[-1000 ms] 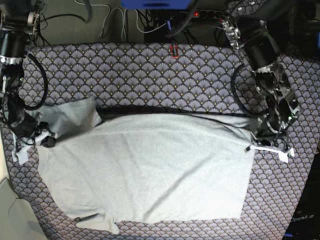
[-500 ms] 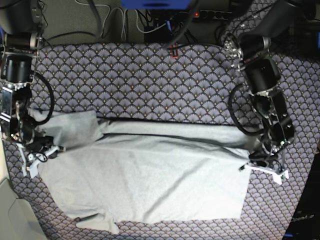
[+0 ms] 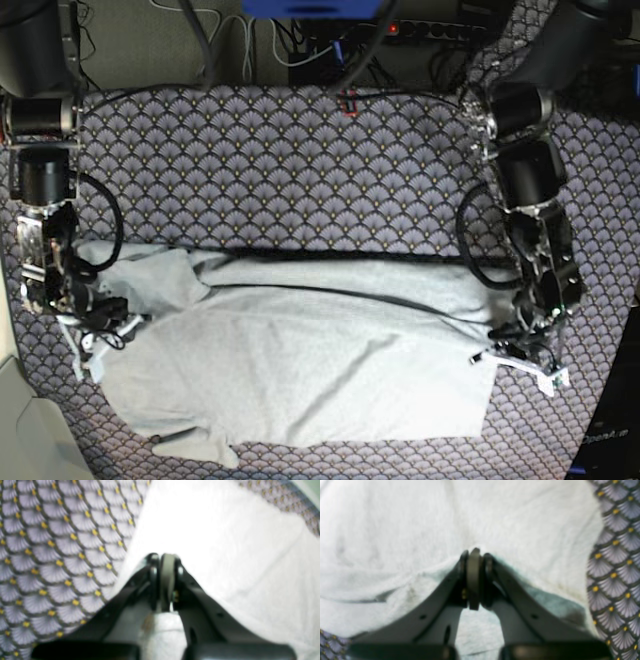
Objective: Fold the T-shirt properly
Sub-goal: 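Lift the shoulder edge with both grippers and fold it toward the hem, then drag the folded shirt with both grippers toward the arm bases, then open both grippers, release the shirt edge and raise them, then move both grippers to the hem edge and grasp its corners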
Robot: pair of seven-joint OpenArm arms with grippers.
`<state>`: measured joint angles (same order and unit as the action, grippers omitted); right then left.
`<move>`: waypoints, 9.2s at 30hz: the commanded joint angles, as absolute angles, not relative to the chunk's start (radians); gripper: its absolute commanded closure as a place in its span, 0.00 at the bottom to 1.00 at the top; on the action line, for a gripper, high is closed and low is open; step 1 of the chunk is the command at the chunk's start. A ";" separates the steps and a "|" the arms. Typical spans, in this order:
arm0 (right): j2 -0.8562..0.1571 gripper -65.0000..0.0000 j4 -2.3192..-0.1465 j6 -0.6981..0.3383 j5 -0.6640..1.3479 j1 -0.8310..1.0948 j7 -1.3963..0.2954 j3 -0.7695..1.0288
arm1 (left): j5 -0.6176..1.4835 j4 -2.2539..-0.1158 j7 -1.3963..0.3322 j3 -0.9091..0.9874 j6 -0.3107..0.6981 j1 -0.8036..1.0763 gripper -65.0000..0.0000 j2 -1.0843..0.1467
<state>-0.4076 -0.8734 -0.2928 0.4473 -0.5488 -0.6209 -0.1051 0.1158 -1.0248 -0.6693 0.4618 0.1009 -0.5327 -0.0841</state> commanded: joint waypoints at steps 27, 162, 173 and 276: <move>-0.424 0.98 -0.742 -0.297 0.306 -0.687 -0.450 -0.196 | 0.127 -0.934 -0.598 0.460 0.110 -0.584 0.94 -0.124; -0.509 1.00 -1.483 -0.452 0.309 0.375 -0.611 0.364 | 0.266 -1.604 -0.877 0.582 0.114 0.271 0.99 -0.249; -0.495 1.00 -1.478 -0.452 0.308 0.377 -0.613 0.364 | 0.266 -1.600 -0.886 0.579 0.116 0.271 0.76 -0.249; -0.398 0.41 -0.437 -0.446 -0.001 -0.697 -0.087 0.113 | 0.015 -0.739 -0.389 0.473 0.145 -0.545 0.21 -0.252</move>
<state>-0.3801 -0.4198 -0.4484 -0.0124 -0.6647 -0.1112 0.1104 0.0082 -0.7219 -0.4103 0.4747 0.1425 -0.5144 -0.2378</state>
